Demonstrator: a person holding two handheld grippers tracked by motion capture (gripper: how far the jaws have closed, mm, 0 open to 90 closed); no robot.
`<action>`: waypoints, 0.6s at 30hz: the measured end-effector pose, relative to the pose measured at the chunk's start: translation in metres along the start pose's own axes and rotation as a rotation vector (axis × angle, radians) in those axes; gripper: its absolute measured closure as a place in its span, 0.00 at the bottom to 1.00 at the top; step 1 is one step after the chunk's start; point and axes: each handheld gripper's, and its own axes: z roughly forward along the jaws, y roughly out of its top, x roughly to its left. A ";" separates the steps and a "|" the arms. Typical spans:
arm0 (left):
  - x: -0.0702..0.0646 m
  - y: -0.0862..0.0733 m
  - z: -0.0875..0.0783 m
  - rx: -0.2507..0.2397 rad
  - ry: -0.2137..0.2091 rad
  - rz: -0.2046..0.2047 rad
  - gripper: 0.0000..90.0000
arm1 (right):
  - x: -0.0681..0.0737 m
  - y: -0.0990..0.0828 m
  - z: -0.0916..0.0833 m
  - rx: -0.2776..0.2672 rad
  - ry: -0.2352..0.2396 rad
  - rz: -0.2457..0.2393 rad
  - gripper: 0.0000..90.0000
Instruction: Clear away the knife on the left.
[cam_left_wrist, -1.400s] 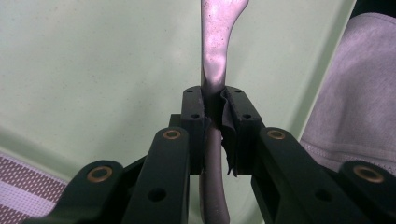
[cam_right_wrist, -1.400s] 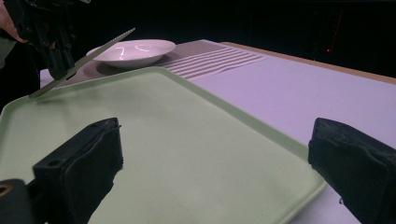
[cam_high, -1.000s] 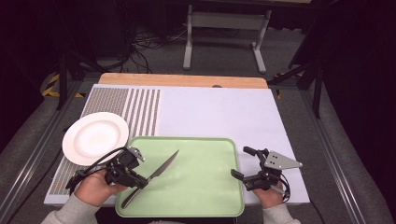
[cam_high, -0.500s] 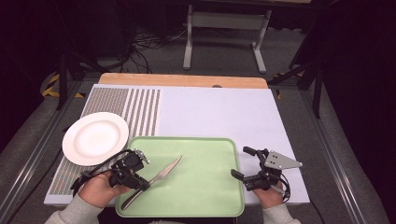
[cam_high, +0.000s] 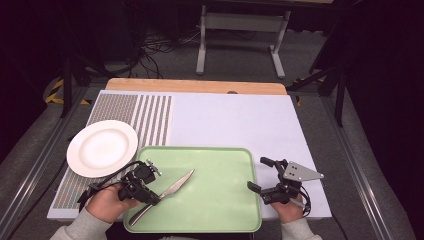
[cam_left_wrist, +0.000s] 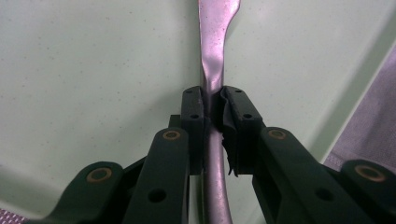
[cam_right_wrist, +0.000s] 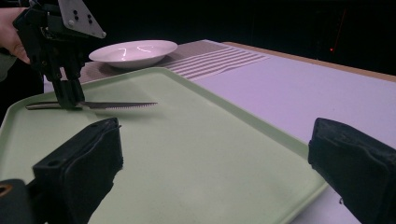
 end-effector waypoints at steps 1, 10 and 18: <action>0.000 0.000 0.000 0.000 0.000 -0.001 0.88 | 0.000 0.000 0.000 -0.001 0.000 0.000 0.04; 0.000 0.000 0.001 0.006 0.010 -0.012 0.88 | 0.000 0.000 0.000 -0.001 0.000 0.001 0.04; 0.000 -0.001 0.001 0.010 0.015 0.005 0.86 | 0.000 0.000 0.000 -0.002 0.002 0.000 0.04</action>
